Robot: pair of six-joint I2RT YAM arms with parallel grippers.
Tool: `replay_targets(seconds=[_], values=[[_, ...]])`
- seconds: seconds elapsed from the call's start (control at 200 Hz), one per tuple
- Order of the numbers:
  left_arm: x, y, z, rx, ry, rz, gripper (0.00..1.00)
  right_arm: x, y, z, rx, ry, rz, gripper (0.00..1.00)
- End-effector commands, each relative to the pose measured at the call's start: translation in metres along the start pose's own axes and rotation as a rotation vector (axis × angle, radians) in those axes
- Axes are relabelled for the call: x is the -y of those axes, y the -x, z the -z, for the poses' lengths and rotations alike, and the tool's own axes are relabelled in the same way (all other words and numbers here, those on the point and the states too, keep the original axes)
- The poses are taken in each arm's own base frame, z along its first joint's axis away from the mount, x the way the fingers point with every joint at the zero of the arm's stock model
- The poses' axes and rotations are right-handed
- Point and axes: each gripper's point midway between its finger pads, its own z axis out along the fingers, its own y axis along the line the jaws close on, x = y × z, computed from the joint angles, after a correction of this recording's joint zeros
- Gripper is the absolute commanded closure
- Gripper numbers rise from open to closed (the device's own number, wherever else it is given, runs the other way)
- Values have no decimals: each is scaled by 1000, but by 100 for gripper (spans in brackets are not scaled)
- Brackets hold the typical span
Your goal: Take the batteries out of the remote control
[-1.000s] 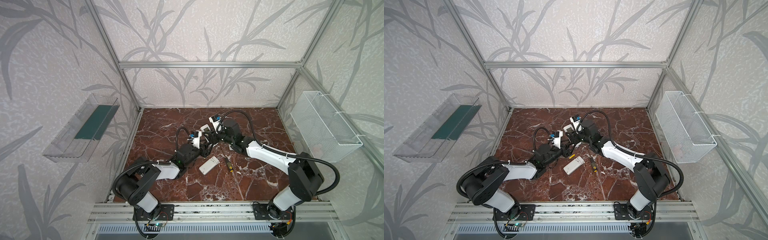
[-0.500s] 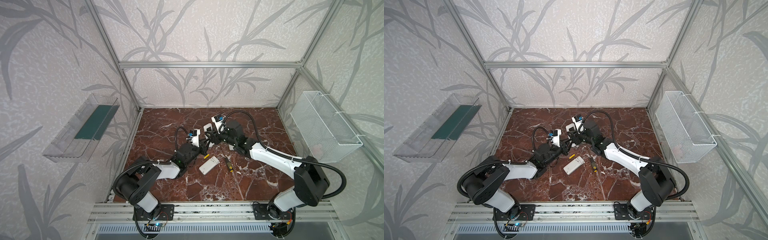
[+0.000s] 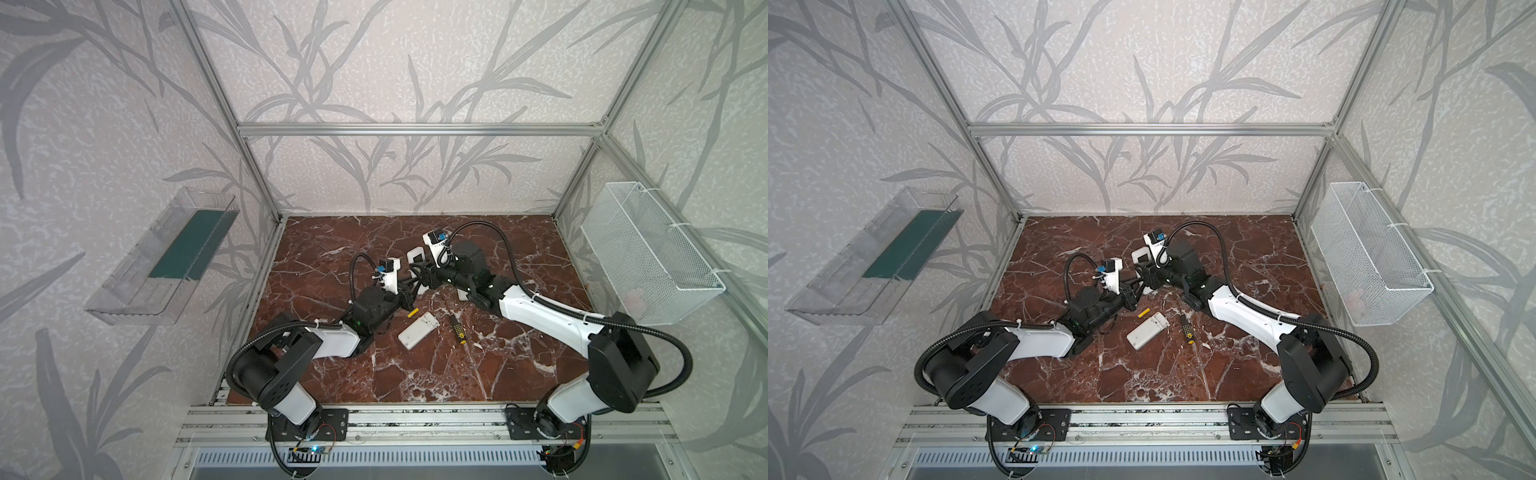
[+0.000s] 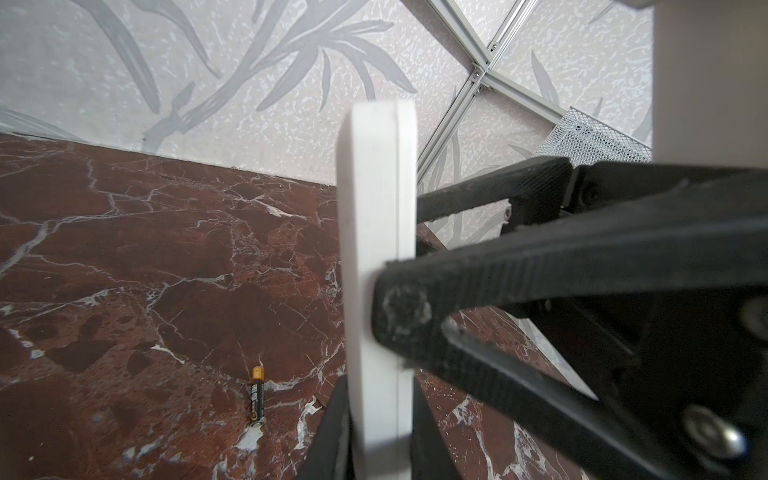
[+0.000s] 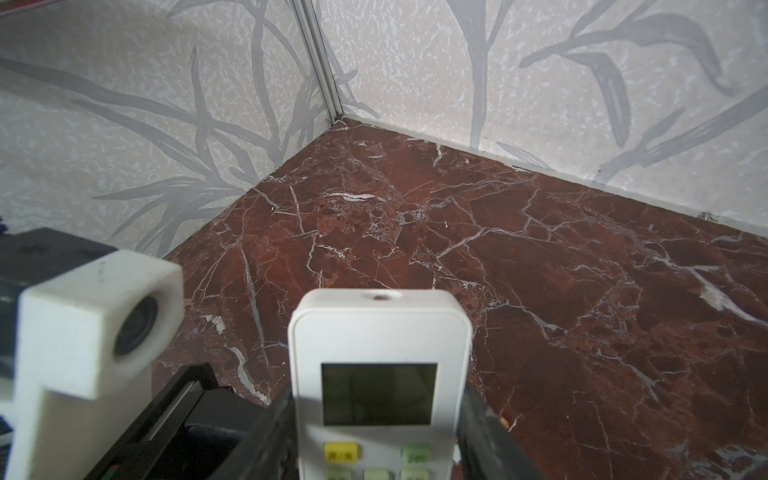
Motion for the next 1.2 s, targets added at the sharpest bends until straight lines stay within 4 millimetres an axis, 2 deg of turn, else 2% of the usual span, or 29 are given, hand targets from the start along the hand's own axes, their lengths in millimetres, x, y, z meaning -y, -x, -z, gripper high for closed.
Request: replay_targets(seconds=[0.0, 0.36, 0.615, 0.85, 1.005, 1.2], values=[[24, 22, 3, 71, -106, -3, 92, -17, 8, 3, -12, 65, 6, 41], [31, 29, 11, 89, -128, -7, 92, -2, 17, 10, 9, 155, -106, 33], [33, 32, 13, 95, -138, -14, 92, 18, 33, 45, 61, 218, -166, 31], [33, 44, 17, 101, -147, -14, 92, 46, 11, 69, 43, 246, -227, 35], [40, 53, 19, 108, -186, -5, 92, 36, -9, 67, -2, 342, -223, 38], [55, 61, 19, 125, -262, 36, 92, 23, -10, 61, 36, 485, -257, 38]])
